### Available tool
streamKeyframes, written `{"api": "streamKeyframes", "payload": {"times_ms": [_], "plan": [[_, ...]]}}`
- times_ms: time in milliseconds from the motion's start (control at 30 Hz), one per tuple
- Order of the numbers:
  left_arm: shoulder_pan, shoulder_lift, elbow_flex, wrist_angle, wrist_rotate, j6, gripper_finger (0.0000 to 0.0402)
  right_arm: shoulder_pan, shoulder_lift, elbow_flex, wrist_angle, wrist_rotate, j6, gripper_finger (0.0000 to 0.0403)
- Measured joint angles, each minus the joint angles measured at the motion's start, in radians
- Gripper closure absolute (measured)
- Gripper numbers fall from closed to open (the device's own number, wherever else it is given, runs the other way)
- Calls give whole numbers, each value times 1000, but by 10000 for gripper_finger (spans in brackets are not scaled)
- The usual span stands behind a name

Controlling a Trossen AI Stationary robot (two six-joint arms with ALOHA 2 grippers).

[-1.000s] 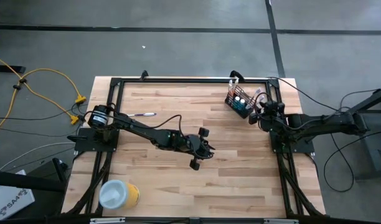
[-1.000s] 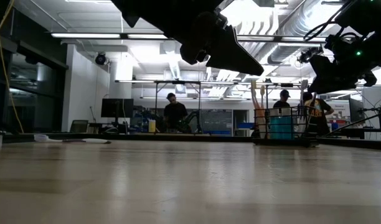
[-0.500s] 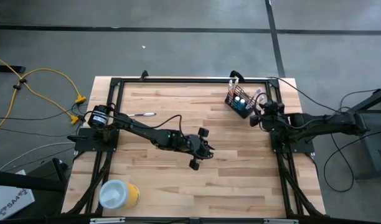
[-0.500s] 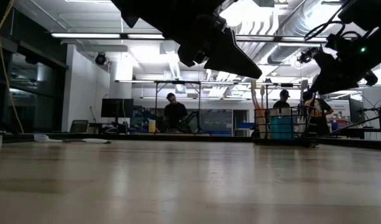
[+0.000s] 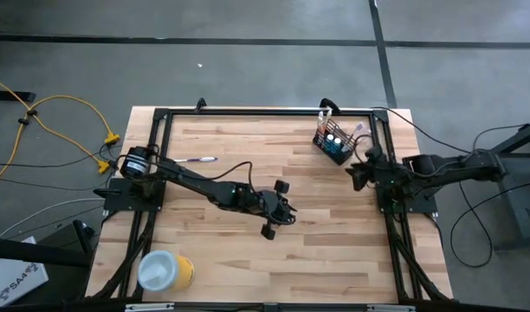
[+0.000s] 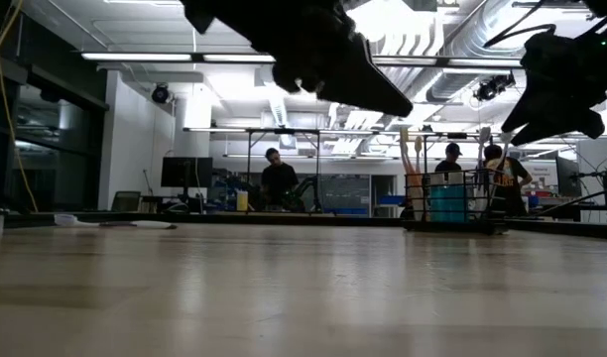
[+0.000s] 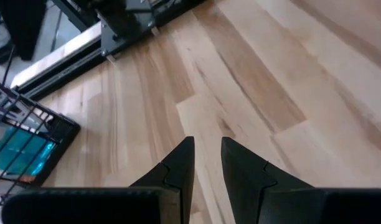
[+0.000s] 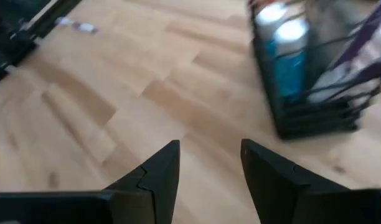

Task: Pick & Place toothbrushing station
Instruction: Put the purple toothbrush into the right of the black mesh organizer

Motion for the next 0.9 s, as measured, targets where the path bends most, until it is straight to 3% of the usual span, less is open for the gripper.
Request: {"api": "streamKeyframes", "payload": {"times_ms": [200, 400, 600, 900], "plan": [[-30, -50, 0, -65, -38, -5, 328, 110, 39, 0, 84, -30, 46, 240], [-37, -66, 0, -104, -38, -60, 328, 206, 152, -1, 390, -26, -83, 240], [21, -65, 0, -222, -58, -238, 328, 256, 300, -1, 612, -24, -171, 240], [122, -69, 0, -547, -192, -514, 328, 299, 488, -1, 694, -24, -132, 241]]}}
